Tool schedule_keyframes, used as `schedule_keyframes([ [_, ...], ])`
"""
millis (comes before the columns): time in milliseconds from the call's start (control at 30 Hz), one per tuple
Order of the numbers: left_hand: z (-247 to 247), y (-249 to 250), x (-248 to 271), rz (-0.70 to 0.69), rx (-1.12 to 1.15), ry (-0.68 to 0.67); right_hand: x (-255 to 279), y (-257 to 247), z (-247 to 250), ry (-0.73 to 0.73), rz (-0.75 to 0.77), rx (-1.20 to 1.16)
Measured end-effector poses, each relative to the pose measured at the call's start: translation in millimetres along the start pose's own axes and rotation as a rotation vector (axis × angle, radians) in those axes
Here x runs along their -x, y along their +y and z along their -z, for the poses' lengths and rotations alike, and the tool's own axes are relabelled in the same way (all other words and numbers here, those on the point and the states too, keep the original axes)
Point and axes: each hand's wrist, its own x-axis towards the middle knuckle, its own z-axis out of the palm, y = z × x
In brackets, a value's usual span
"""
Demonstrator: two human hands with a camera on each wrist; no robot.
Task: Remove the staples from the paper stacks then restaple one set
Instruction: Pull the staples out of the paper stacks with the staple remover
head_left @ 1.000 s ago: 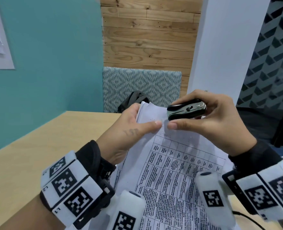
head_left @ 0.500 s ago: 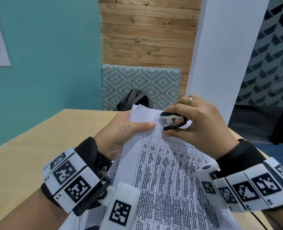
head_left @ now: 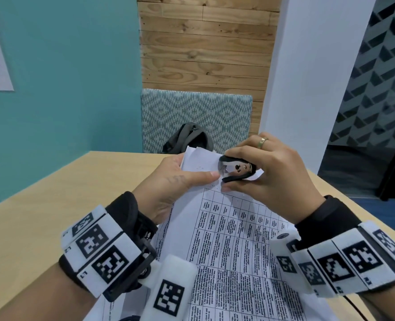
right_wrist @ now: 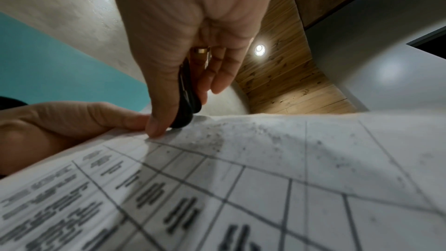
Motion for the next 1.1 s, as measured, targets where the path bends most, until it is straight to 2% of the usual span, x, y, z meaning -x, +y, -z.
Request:
schedule_keyframes([
  [300,4.5,-2.6,-3.4,0.117,0.104,-0.055,1.8,2.9,-1.5,-0.004,0.014,0.044],
  [633,2.4,-3.2,-3.8,0.119,0.091,-0.012,2.1,3.9,-2.0,0.005,0.052,0.09],
  [1100,2.6,-1.3,-3.0,0.132,0.105,-0.034,0.8,1.9,-0.6,0.044,0.085,0.064],
])
